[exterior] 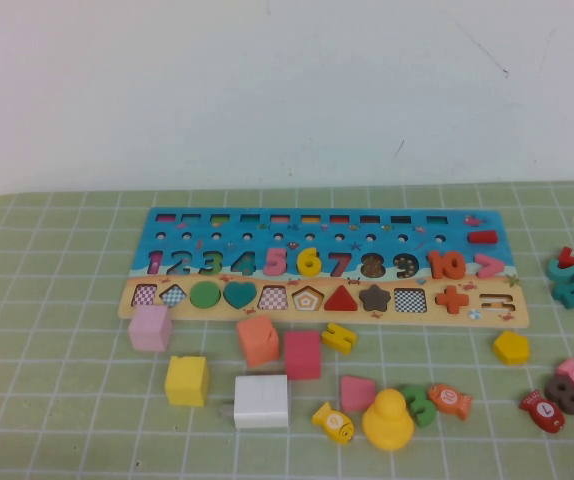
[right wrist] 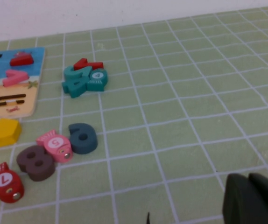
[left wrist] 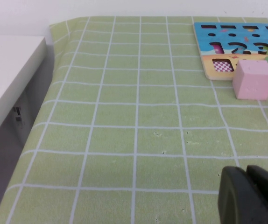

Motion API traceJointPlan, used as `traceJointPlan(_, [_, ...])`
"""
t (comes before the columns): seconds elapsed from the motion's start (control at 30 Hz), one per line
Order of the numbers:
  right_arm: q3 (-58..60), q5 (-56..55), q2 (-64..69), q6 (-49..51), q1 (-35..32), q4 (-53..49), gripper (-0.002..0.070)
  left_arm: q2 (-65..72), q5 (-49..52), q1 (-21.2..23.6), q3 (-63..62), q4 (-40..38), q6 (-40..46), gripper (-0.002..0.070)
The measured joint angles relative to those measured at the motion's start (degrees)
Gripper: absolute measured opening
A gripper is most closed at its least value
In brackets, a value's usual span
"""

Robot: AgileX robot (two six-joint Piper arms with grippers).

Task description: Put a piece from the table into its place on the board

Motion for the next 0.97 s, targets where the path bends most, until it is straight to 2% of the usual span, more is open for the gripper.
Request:
traceJointPlan(0.43, [-0.3,1.0,0.0,1.5,6.8,0.0,-0.0001,0.0,0.0,0.0,-0.1,0.0,0.0,-0.0002])
traceJointPlan(0.97, [-0.4,1.5,0.0,0.6,6.8,0.0,-0.0001,0.0,0.0,0.0,-0.1,0.0,0.0,-0.0002])
